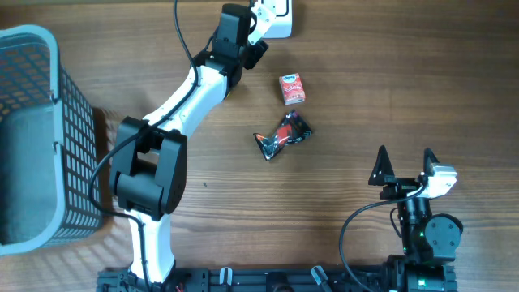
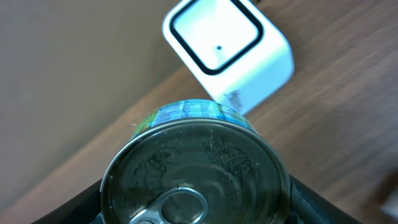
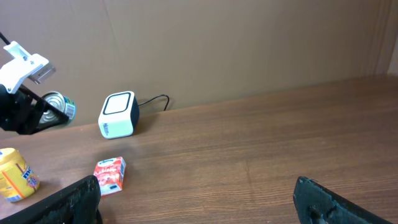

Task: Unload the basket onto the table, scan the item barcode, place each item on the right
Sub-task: 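Lower the tin can with the left gripper beside the hex wrench package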

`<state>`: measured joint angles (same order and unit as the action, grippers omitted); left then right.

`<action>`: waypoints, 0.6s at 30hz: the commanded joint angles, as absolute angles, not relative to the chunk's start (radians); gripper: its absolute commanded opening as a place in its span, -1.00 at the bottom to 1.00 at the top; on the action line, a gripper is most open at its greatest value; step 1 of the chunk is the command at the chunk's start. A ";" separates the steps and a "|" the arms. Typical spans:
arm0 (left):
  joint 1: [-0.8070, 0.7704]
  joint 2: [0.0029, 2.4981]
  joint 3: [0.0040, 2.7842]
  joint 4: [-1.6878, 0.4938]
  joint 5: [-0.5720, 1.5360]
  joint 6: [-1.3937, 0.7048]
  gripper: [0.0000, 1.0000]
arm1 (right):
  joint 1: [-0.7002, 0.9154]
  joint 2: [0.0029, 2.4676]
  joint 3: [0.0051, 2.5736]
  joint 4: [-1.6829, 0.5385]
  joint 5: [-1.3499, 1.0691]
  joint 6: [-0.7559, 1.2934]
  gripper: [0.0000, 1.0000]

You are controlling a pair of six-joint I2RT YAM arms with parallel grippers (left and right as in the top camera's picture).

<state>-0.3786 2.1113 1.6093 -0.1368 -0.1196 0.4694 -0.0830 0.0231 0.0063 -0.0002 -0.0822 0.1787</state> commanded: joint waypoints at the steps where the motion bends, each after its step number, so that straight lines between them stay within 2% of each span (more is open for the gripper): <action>1: -0.377 2.109 1.630 -0.188 0.014 0.318 0.47 | -0.078 0.025 0.005 0.003 -0.082 0.186 1.00; 10: -0.378 2.109 1.630 -0.372 0.159 0.113 0.48 | -0.078 0.025 0.005 0.002 -0.082 0.186 1.00; 18: -0.385 2.109 1.630 -0.502 0.182 0.088 0.42 | -0.078 0.025 0.005 0.003 -0.082 0.186 1.00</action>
